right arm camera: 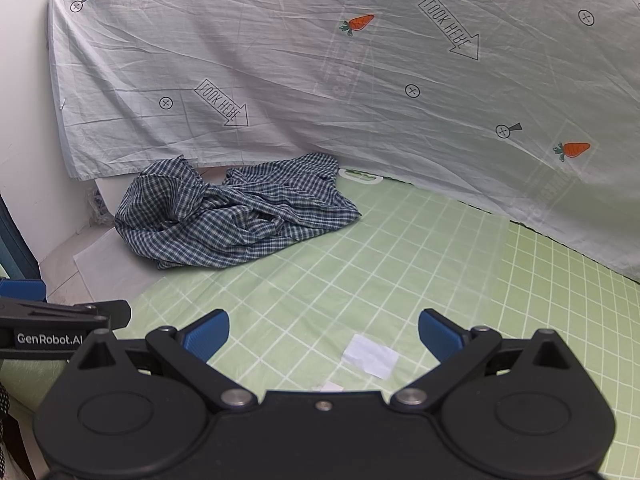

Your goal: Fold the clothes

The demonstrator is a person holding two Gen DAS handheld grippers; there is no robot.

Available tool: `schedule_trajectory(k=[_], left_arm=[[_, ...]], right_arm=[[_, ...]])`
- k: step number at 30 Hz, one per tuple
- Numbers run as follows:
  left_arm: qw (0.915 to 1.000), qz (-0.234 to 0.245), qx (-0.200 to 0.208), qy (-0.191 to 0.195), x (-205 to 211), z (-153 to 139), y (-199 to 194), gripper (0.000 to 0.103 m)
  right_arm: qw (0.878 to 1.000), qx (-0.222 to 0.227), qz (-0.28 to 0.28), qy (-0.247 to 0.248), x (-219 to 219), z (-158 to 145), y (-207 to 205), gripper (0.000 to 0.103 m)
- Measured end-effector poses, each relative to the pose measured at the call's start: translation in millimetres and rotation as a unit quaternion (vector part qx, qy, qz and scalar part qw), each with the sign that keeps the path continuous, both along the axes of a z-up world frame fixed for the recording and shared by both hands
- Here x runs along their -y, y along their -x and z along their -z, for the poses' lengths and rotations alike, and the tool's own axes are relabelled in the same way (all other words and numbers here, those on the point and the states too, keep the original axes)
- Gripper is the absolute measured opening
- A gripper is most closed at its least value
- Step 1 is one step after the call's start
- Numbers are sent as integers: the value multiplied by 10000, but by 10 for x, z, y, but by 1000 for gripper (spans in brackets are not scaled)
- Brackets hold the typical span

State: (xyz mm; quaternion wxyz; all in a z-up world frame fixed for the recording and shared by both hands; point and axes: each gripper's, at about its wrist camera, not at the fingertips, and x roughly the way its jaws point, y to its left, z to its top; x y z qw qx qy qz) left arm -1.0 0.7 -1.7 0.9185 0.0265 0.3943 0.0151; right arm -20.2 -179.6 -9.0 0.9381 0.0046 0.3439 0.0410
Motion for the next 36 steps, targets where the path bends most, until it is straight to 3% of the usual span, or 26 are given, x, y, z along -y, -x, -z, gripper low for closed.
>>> schedule_trajectory(k=[24, 30, 36], left_arm=[[9997, 196, -120, 44, 99, 72, -201, 103], [9994, 85, -291, 160, 34, 139, -439, 103], [9989, -72, -329, 324, -139, 175, -929, 103]], right_arm=[[9994, -31, 344, 44, 148, 38, -100, 102], [9990, -75, 419, 106, 194, 60, -260, 102], [9979, -62, 591, 245, 336, 55, -654, 102]])
